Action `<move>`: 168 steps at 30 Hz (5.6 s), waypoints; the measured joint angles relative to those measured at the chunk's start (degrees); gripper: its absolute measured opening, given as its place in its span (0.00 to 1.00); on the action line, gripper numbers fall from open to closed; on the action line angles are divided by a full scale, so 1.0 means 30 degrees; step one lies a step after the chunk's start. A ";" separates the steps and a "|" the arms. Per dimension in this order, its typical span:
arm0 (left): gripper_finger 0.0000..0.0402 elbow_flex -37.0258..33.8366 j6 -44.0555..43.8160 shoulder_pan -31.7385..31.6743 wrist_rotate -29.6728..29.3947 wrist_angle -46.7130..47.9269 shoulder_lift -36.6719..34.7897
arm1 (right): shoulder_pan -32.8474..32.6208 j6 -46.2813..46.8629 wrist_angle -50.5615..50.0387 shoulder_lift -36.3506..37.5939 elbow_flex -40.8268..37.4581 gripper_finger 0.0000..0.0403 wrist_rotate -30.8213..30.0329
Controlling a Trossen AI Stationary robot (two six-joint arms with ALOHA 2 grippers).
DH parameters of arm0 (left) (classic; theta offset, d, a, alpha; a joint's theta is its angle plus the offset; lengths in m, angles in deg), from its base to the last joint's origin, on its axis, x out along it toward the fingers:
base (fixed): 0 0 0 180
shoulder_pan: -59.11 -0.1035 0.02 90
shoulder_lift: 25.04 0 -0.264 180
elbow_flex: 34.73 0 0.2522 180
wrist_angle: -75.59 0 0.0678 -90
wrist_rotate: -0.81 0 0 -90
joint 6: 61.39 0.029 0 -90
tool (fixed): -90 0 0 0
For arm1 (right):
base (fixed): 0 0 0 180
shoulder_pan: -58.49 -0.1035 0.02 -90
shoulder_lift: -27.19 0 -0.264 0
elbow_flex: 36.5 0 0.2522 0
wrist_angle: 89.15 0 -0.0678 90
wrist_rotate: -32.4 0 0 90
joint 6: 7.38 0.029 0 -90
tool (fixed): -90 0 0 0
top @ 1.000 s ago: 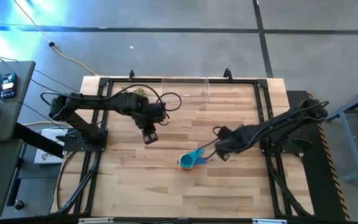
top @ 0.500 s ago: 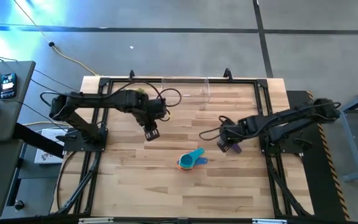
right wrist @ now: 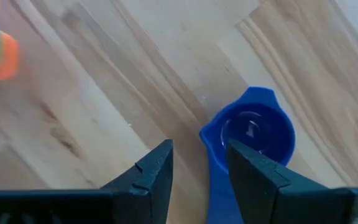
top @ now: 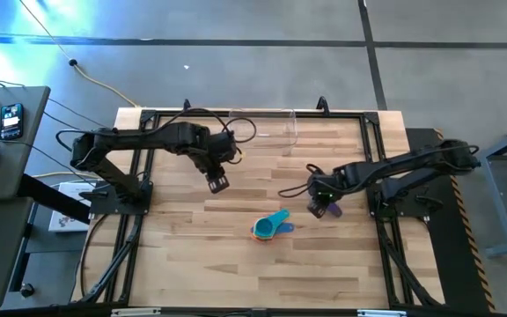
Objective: Nest measuring cups in basket
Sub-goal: Stack the purple measuring cup on the light blue measuring cup, then adjust the stacked measuring cups
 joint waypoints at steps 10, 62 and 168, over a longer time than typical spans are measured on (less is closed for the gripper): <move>0.20 0.0000 0.0000 -0.0341 0.0005 -0.0046 -0.0007 | 0.0000 -0.0618 0.0315 -0.2515 0.0007 0.34 -0.0059; 0.20 0.0000 -0.0007 -0.0465 0.0012 0.0092 -0.0007 | -0.4514 -2.5427 -0.4823 -1.1410 1.8459 0.00 -0.0527; 0.20 -0.1923 -1.0046 1.0191 -0.0994 -1.0698 0.1448 | 0.0393 -1.7478 -0.7271 -1.2284 1.4907 0.22 0.1234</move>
